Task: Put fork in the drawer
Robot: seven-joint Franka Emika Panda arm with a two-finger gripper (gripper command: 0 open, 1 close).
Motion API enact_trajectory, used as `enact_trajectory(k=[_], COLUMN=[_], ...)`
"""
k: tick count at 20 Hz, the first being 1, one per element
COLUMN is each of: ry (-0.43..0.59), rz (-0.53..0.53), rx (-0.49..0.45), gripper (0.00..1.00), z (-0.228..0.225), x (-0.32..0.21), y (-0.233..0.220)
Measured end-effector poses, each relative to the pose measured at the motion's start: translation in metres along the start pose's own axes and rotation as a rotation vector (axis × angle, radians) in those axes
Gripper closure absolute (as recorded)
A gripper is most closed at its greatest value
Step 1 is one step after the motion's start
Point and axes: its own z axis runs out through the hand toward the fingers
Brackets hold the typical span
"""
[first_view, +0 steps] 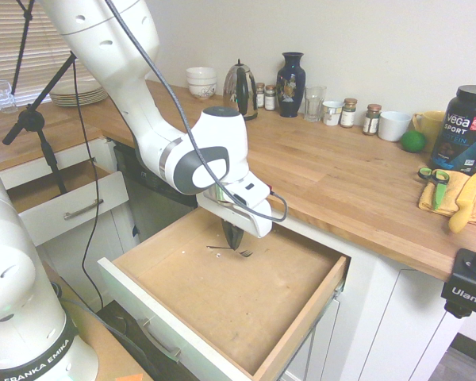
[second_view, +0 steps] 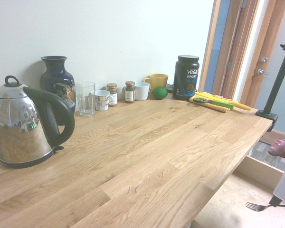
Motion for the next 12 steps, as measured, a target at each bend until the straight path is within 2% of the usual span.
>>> enact_trajectory(k=[4, 12], ry=[-0.001, -0.024], rz=[0.005, 0.003], rx=[-0.013, -0.018], gripper=[1.00, 1.00], z=[0.019, 0.032], x=[0.018, 0.016], y=[-0.011, -0.019])
